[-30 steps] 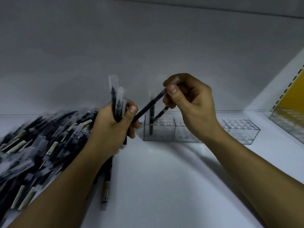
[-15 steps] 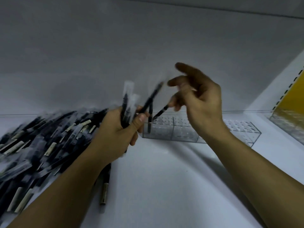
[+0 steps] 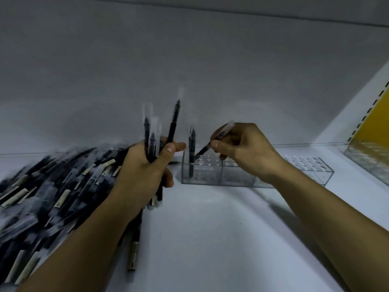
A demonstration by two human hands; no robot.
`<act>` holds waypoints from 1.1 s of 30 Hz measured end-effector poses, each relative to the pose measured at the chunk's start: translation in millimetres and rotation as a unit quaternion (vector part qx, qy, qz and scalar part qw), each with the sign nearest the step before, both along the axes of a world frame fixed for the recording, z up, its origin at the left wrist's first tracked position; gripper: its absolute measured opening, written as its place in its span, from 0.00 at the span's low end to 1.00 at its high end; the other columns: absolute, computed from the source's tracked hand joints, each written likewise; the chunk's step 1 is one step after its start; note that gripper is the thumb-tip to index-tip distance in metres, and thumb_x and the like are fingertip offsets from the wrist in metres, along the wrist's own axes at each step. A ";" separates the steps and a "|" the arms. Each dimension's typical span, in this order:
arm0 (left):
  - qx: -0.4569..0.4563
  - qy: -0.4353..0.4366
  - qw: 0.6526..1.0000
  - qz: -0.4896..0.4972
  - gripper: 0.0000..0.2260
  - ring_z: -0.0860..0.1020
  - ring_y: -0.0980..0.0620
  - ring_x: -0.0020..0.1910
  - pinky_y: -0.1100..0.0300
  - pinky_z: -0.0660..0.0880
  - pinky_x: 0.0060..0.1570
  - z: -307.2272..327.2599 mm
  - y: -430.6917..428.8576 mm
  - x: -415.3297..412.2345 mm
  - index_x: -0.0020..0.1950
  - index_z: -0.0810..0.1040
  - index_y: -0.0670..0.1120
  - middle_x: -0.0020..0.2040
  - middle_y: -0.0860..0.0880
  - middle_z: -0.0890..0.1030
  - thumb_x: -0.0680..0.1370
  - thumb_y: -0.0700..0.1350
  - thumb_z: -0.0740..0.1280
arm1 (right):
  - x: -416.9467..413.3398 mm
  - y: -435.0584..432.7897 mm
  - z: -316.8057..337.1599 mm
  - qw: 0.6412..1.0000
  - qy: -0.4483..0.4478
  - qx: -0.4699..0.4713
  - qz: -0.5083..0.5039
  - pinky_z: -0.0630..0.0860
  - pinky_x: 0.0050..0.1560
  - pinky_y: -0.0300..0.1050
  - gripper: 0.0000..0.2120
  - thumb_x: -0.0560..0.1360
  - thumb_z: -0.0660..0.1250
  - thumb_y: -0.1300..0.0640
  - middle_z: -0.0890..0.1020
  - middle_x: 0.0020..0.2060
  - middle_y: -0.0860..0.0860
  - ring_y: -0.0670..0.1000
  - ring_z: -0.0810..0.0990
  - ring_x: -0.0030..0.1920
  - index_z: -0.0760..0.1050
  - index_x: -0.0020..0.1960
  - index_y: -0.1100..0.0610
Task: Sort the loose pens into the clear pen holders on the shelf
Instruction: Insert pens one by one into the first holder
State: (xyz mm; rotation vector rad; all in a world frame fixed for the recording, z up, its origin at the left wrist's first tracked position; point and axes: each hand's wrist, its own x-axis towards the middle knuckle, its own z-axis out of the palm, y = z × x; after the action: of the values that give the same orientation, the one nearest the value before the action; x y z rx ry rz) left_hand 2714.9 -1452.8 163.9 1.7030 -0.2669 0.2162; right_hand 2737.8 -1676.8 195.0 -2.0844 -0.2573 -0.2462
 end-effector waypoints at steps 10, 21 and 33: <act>0.042 0.055 0.996 -0.052 0.08 0.78 0.49 0.25 0.55 0.76 0.31 -0.7 0.8 -1.2 0.53 0.83 0.57 0.38 0.38 0.84 0.82 0.51 0.63 | 1.9 12.1 -1.0 0.988 -0.144 0.050 -0.012 0.84 0.49 0.47 0.12 0.81 0.67 0.61 0.85 0.48 0.49 0.46 0.86 0.48 0.73 0.62 0.52; 0.026 0.063 0.997 -0.044 0.10 0.74 0.48 0.24 0.56 0.75 0.27 8.3 3.3 -8.0 0.54 0.77 0.40 0.49 0.53 0.87 0.83 0.46 0.62 | -0.4 24.0 -2.0 0.985 -0.125 -0.112 0.049 0.82 0.45 0.48 0.14 0.82 0.65 0.61 0.81 0.50 0.48 0.49 0.84 0.46 0.71 0.65 0.51; 0.046 -0.013 0.999 -0.009 0.09 0.74 0.54 0.23 0.63 0.73 0.26 4.0 -1.5 -3.5 0.51 0.79 0.44 0.39 0.49 0.83 0.81 0.48 0.63 | -1.6 24.2 -10.0 0.988 -0.125 -0.095 -0.004 0.79 0.48 0.36 0.22 0.78 0.72 0.57 0.81 0.50 0.42 0.41 0.82 0.50 0.70 0.70 0.48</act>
State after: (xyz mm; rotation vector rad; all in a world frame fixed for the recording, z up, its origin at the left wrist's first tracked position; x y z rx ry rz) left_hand 2711.3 -1454.3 167.9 1.7889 -0.3146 0.2165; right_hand 2736.2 -1652.6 185.1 -2.2429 -0.4383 -0.5077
